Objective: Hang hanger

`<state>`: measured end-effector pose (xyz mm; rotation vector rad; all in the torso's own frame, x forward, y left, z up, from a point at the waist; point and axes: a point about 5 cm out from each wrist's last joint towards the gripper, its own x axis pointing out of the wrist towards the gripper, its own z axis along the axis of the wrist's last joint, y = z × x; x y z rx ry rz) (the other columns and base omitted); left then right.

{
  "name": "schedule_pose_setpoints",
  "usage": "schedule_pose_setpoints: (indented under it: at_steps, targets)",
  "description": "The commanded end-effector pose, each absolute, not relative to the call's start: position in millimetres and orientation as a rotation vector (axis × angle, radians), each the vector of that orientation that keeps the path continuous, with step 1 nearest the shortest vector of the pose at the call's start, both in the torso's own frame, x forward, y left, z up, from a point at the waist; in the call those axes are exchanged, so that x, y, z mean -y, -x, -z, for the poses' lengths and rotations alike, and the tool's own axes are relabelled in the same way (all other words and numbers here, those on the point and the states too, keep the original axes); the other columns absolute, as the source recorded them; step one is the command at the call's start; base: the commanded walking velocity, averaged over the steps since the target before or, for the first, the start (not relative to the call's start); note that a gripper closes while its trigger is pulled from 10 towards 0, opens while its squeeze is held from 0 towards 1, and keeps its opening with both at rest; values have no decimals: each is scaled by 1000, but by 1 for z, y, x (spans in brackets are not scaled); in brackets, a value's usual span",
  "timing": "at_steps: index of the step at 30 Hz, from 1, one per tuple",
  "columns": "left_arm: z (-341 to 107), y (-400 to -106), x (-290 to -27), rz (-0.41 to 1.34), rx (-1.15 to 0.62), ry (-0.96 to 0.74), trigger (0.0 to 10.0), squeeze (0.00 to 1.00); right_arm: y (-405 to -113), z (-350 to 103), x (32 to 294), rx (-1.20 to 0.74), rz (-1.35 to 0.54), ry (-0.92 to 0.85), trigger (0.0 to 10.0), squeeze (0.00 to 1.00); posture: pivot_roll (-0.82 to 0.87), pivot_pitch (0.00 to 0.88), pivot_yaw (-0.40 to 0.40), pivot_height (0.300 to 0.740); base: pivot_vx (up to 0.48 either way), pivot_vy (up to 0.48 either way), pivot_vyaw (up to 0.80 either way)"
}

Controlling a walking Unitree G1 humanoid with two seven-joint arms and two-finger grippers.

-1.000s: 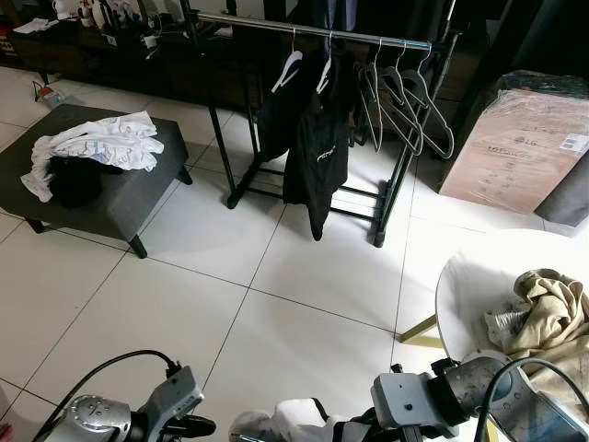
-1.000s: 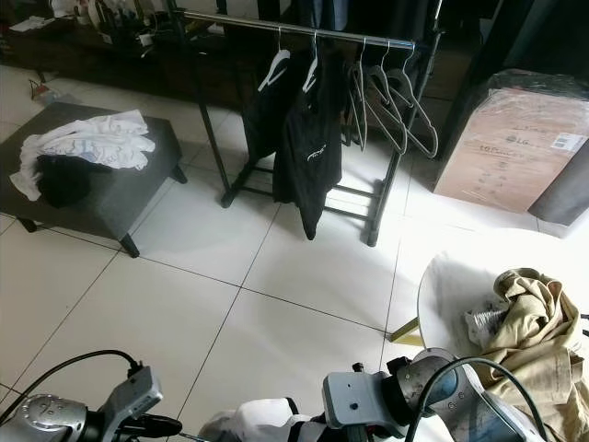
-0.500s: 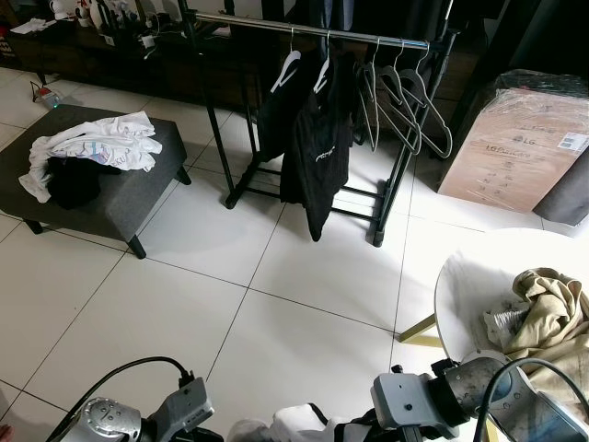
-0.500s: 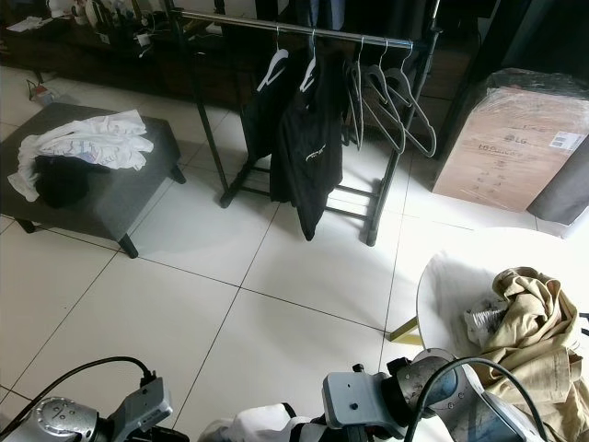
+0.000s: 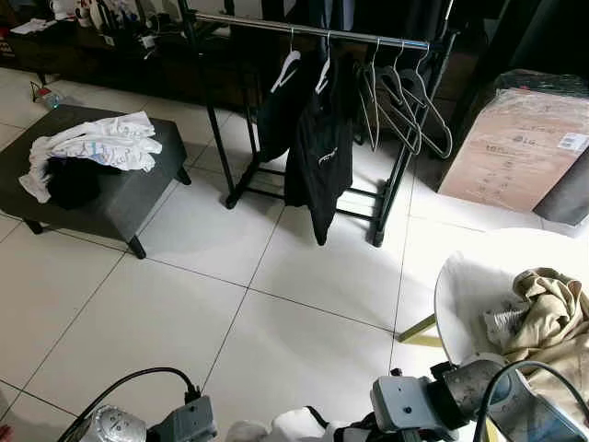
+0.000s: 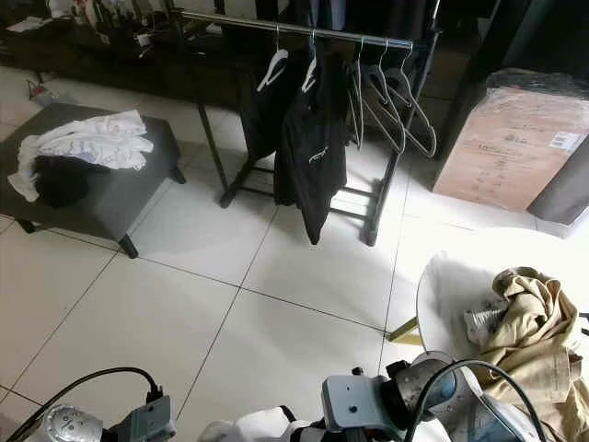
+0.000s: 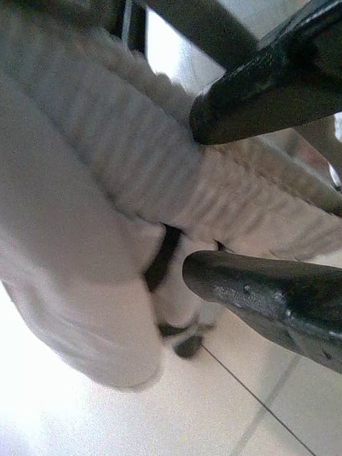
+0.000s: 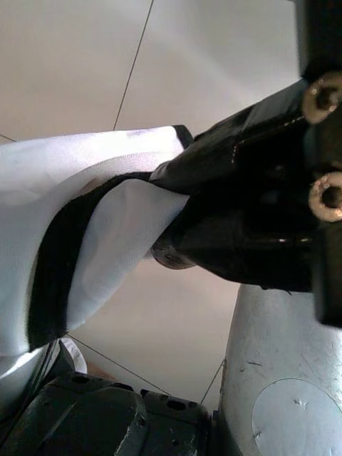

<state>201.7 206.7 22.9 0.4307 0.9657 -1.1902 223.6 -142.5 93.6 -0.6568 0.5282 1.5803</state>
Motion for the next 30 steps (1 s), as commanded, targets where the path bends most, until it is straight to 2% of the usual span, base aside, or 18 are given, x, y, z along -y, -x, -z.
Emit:
schedule_pose_setpoints:
  at_steps: [1, 9, 20, 27, 30]
  targets:
    - [-14, -192, -215, 1171, -1030, -476, 10000, 0, -222, -98, 140, -499, -1586, 639, 0, 0, -72, 230, -6, 740, 0, 0, 0]
    - [-15, -203, -222, 1070, -990, -540, 10000, 0, -223, -98, 140, -500, -1587, 640, 0, 0, -68, 230, -6, 740, 0, 0, 0]
    - [-8, -202, -225, 979, -1009, -595, 10000, 0, -224, -97, 141, -497, -1572, 646, 0, 0, -70, 224, -5, 740, 0, 0, 0]
    - [-1, -197, -225, 903, -1051, -603, 10000, 0, -227, -98, 140, -489, -1559, 646, 0, 0, -65, 215, -4, 740, 0, 0, 0]
    - [-3, -197, -225, 876, -1028, -549, 10000, 0, -227, -98, 139, -486, -1558, 648, 0, 0, -70, 211, -2, 740, 0, 0, 0]
